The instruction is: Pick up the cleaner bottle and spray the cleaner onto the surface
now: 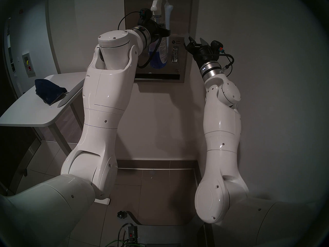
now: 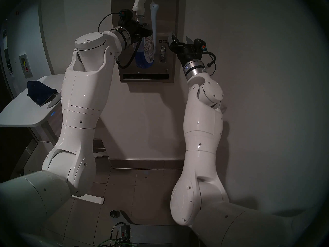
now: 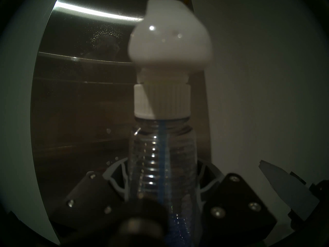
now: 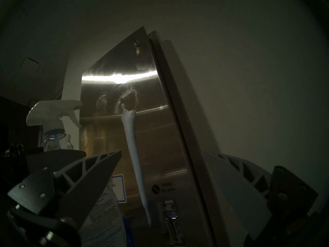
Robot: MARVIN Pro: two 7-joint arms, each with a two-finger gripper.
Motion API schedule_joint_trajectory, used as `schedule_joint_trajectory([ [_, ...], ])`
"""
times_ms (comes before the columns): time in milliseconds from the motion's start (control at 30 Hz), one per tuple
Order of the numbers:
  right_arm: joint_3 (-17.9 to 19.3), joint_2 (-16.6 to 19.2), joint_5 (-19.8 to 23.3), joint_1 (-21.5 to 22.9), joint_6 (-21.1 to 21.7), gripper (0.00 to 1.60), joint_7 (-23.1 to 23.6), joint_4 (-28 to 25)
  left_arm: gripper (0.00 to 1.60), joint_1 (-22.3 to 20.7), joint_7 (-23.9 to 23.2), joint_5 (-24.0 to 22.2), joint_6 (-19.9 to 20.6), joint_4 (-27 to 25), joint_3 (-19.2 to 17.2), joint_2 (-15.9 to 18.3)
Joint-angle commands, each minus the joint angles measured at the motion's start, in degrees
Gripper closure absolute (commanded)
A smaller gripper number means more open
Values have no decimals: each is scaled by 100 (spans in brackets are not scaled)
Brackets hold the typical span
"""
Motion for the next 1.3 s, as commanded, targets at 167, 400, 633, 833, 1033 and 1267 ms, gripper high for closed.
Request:
schedule_joint_trajectory([
  [167,-436,-186,-617,-280,-830,0,-858,-371,160,-395,-13,1,-206,-243,-58,-68],
  [400,-585,-189,-800,-352,-1028,0,-1247,-374,160,-468,-30,45,-234,-198,-60,-53],
  [633,-648,-190,-874,-377,-1089,0,-1424,-366,160,-666,87,266,-250,-119,-205,80],
  [833,-687,-185,-915,-389,-1128,0,-1529,-361,160,-804,192,420,-229,-74,-368,265],
  [1033,-728,-180,-953,-404,-1167,0,-1635,-365,160,-885,328,638,-168,-45,-475,507],
  [1267,-777,-153,-973,-409,-1200,0,-1733,-360,160,-893,502,846,-36,-108,-612,721],
])
